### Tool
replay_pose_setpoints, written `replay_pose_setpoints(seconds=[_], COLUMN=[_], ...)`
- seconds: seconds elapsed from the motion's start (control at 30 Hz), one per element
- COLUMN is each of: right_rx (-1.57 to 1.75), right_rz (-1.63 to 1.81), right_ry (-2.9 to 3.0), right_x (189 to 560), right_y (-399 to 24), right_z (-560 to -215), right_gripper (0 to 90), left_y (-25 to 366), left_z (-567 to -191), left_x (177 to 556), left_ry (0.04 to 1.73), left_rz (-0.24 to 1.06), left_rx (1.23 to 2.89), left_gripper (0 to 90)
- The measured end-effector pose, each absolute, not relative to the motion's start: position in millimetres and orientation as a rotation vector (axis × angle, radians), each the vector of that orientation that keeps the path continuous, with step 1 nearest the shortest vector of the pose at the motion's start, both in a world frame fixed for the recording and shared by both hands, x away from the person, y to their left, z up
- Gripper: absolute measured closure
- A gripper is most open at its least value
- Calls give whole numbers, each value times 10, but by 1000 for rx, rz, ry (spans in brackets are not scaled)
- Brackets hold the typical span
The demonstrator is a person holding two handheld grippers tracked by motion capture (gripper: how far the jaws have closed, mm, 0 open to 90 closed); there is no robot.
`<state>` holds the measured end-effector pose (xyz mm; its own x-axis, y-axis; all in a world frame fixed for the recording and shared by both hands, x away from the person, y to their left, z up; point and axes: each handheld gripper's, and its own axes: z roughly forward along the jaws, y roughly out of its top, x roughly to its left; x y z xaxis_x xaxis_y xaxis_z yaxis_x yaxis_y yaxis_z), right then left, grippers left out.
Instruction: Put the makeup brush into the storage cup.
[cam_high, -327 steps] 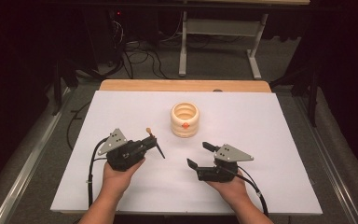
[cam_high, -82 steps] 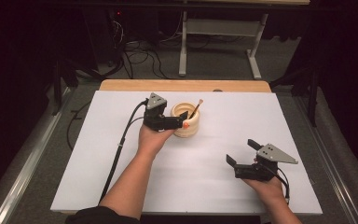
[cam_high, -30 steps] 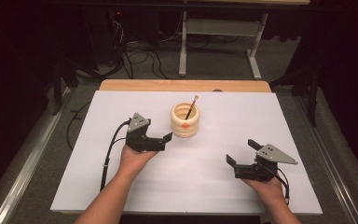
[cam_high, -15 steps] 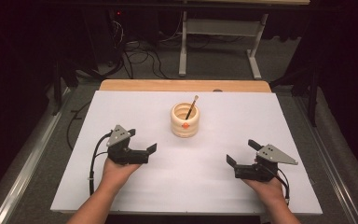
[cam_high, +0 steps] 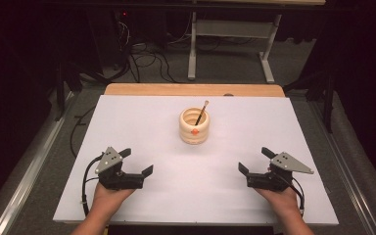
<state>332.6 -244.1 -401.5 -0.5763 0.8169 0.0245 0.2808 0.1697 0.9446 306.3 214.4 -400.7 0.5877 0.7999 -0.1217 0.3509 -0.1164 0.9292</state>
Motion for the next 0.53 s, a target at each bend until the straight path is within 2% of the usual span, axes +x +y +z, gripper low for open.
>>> replay_pose_setpoints(seconds=[0.53], right_rx=[1048], right_rz=[1398], right_ry=[1925], right_x=[3309], right_y=[-2477], right_z=[-4000], right_gripper=[10], left_y=[2156], left_z=[-4023], left_x=[3088], left_ry=[962], left_rz=[522], left_rx=[1708], left_gripper=[0])
